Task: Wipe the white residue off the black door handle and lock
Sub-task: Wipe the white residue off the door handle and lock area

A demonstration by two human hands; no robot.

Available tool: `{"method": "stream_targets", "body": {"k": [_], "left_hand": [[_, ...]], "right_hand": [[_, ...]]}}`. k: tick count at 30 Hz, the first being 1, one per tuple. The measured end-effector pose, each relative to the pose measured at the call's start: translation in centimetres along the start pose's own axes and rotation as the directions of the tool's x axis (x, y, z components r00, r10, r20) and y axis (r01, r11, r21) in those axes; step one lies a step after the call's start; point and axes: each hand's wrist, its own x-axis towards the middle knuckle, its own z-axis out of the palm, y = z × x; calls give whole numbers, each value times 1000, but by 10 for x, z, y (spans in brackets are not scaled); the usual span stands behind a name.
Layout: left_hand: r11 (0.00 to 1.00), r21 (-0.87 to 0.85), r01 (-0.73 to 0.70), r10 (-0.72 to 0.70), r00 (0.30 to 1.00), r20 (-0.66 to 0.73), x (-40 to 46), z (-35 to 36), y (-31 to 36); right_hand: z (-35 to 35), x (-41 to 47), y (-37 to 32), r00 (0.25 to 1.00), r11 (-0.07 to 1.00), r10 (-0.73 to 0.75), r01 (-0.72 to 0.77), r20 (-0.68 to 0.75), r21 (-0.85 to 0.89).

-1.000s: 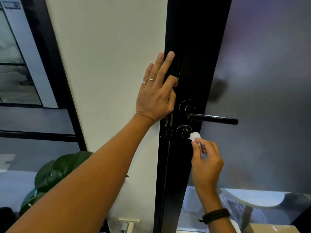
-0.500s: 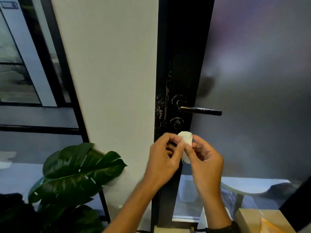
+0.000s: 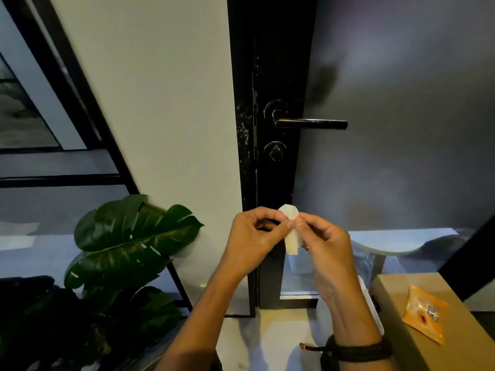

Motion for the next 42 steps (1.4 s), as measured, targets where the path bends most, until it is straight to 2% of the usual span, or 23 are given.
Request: {"method": "stream_targets", "body": {"k": [4, 7, 10, 14, 18, 22, 24, 27, 28, 29, 31, 33, 34, 36, 38, 40, 42], "left_hand": [[986, 131, -101, 98, 995, 29, -1, 1, 0], [979, 162, -125, 117, 991, 56, -3, 6, 1], [989, 127, -77, 76, 997, 8, -6, 12, -1], [998, 63, 10, -8, 1000, -27, -8, 14, 0], [989, -31, 145, -146, 989, -21, -5, 5, -1], [946, -180, 269, -267, 963, 34, -1, 1, 6], [888, -309, 340, -337, 939, 63, -1, 3, 11], [729, -519, 445, -460, 881, 110, 1, 3, 10], [698, -540, 470, -484, 865, 127, 2, 2, 9], [724, -490, 486, -496, 860, 119, 2, 2, 6], [884, -192, 426, -433, 901, 5, -2, 4, -4], [967, 94, 236, -218, 961, -168, -11, 9, -9], [981, 127, 143, -115, 972, -206, -16, 12, -8], [995, 92, 41, -28, 990, -136, -27, 19, -2], [988, 139, 68, -67, 998, -11, -33, 24, -1], [968, 223, 118, -129, 991, 33, -33, 24, -6], [966, 166, 198, -211, 976, 60, -29, 19, -11]], "right_hand": [[-4, 4, -1, 999, 999, 26, -25, -35, 31], [-8, 4, -2, 996, 995, -86, 84, -33, -61], [-17, 3, -1, 990, 981, -140, 141, 14, -132], [-29, 4, -1, 994, 986, -106, 109, 30, -130], [-39, 7, 1, 999, 999, 5, -7, -46, -35], [-38, 7, 2, 997, 997, 73, -72, -34, 13], [-35, 6, 3, 995, 995, 93, -93, -27, 23], [-30, 6, 4, 992, 992, 121, -120, -27, 24], [-29, 6, 4, 992, 992, 122, -121, -31, 26], [-29, 6, 5, 992, 993, 119, -118, -43, 23], [-28, 6, 6, 992, 996, 92, -93, -80, -10], [-28, 6, 8, 993, 996, 52, -59, -110, -60], [-28, 5, 8, 993, 996, 31, -40, -113, -84], [-26, 5, 7, 994, 992, -17, 3, -104, -127], [-24, 6, 5, 995, 991, -34, 22, -92, -128], [-21, 6, 3, 995, 992, -34, 23, -92, -127], [-20, 7, 2, 995, 989, -30, 16, -98, -144]]}}
